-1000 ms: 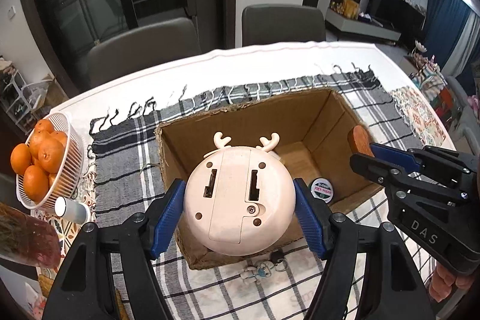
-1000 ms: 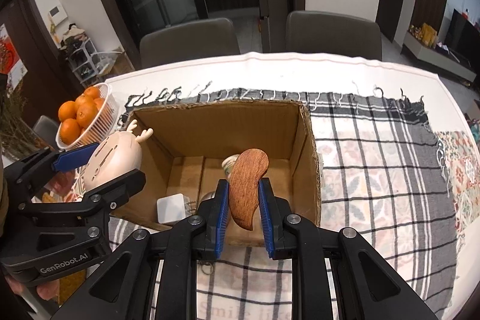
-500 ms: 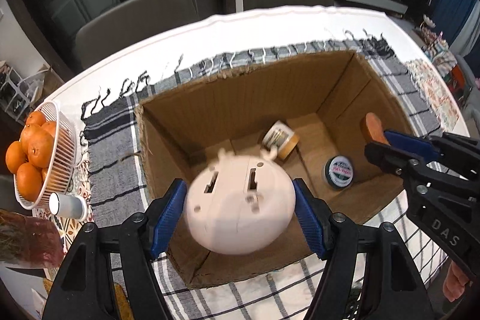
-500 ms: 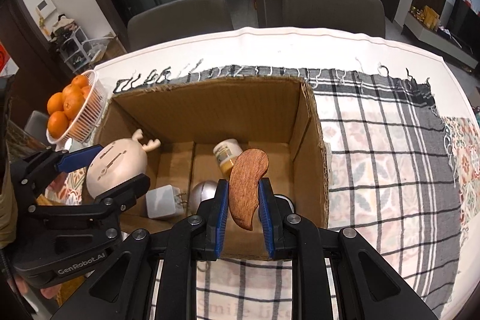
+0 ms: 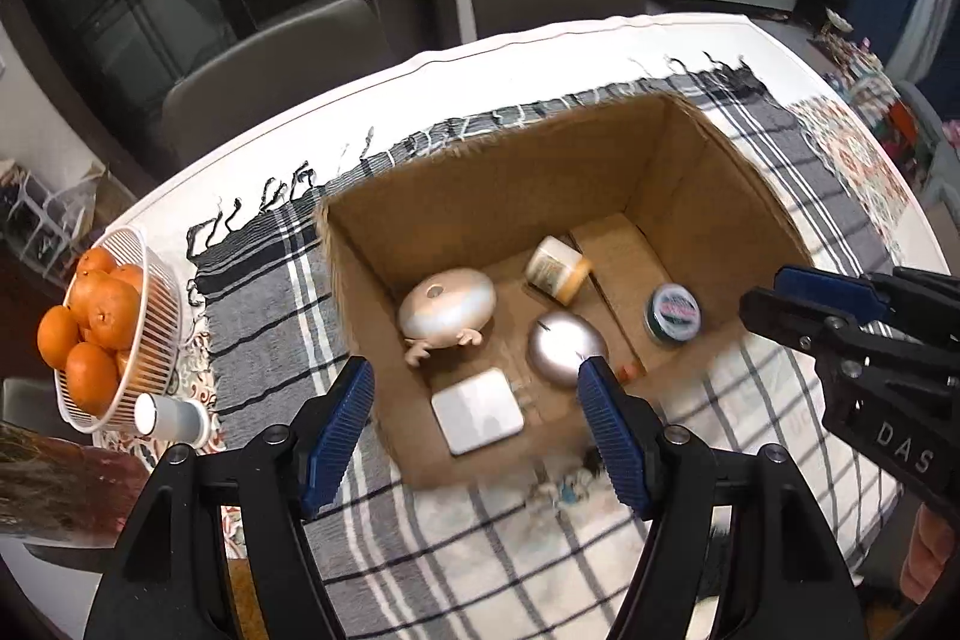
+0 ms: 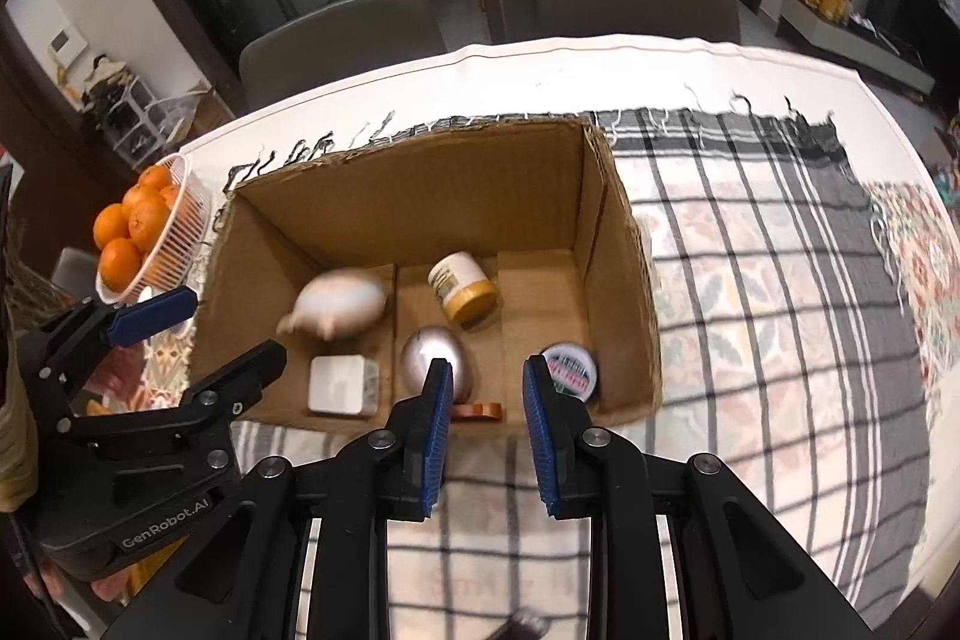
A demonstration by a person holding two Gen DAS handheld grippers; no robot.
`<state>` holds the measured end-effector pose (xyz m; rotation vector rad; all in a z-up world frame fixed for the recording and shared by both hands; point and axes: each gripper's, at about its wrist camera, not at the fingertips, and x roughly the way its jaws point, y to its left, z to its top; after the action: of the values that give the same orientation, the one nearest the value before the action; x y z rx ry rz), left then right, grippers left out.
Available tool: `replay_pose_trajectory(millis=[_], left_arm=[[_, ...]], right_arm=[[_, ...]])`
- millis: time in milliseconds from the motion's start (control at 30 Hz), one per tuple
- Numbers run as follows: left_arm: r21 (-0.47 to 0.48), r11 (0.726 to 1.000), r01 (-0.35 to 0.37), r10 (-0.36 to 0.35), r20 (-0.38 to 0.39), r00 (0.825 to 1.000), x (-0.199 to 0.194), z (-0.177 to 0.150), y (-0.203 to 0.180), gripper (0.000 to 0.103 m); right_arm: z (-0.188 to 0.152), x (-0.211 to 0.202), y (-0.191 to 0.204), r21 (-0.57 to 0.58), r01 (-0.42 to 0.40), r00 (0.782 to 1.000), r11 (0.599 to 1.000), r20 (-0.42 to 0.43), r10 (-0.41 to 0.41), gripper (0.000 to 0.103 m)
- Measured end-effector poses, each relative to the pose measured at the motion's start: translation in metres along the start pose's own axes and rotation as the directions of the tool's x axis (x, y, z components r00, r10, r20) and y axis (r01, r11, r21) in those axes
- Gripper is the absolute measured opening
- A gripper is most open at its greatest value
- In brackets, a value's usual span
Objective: Organize rigid objects
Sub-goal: 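Move both tools back toward the astronaut keychain and black device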
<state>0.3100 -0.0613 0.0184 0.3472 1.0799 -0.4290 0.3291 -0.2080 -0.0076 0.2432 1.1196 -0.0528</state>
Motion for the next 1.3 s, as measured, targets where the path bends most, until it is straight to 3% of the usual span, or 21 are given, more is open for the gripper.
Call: replay_pose_trajectory(millis=[233,533,833,1300], left_arm=[[0.101,0.994,0.031,-0.031,-0.007,1.000,-0.030,-0.032,-0.009,0.070],[0.209,0.973,0.096,-0.092,-0.031,0.995,-0.042,-0.065,-0.024,0.069],[0.343,0.933,0.110,-0.083,-0.093,0.992,-0.022,-0.086,-0.054,0.064],[0.463,0.872,0.159,-0.082,-0.181,0.980,0.021,-0.100,-0.084,0.064]], right_arm=[[-0.032,-0.024,0.010,0.086,-0.034,0.999,0.996,-0.011,0.035,0.031],[-0.075,-0.052,0.024,0.142,0.017,1.000,0.990,0.008,-0.018,0.033],[-0.108,-0.054,0.016,0.200,0.074,0.997,0.977,-0.007,-0.074,0.033],[-0.150,-0.020,-0.011,0.357,0.076,0.995,0.931,-0.094,-0.045,0.033]])
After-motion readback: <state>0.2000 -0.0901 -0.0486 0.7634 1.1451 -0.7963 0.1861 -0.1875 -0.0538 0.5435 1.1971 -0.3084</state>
